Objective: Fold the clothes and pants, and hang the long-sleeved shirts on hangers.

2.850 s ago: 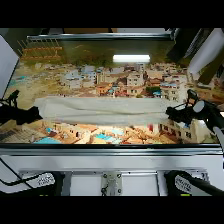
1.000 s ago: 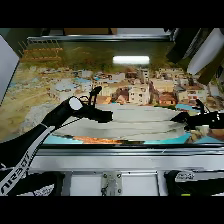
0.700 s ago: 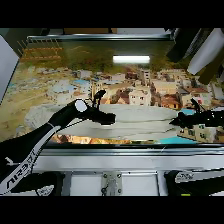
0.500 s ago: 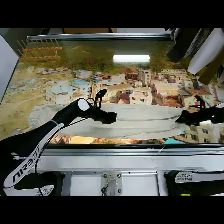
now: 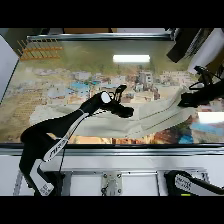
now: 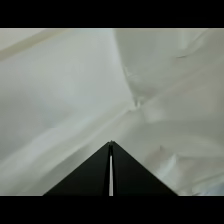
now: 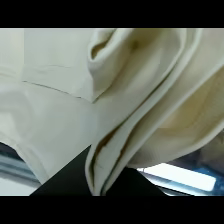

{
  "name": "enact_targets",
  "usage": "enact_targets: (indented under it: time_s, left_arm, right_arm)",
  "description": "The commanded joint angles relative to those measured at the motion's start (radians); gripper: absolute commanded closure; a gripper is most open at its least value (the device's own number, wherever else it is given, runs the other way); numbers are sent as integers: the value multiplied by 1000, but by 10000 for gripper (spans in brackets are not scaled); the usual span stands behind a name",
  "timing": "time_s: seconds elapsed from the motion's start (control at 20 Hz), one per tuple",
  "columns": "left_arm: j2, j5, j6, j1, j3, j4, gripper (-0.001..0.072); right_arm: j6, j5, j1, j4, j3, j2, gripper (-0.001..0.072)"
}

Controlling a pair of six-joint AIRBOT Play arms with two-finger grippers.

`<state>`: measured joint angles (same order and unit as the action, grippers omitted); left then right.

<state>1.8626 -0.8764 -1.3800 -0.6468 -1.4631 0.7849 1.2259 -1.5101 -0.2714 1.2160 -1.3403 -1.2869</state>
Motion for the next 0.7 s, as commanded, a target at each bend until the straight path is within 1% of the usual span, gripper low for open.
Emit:
enact_targets:
  time_s: [0.0,0.15,0.35,0.5,0.65]
  left_arm:
    - [130,-53,3,-56,-157,1,691]
    - [211,-125,3,-90,-242,2,690]
    - [238,-168,2,-90,-274,15,691]
    - [214,-204,-5,-51,-274,18,691]
    - [150,-235,-8,24,-274,116,691]
  right_arm:
    - [109,-71,182,111,-84,53,698]
    - [168,-74,309,121,-123,55,698]
    - [209,-72,428,140,-163,55,698]
    - [299,-58,479,139,-189,55,698]
    - [401,-58,528,138,-198,54,698]
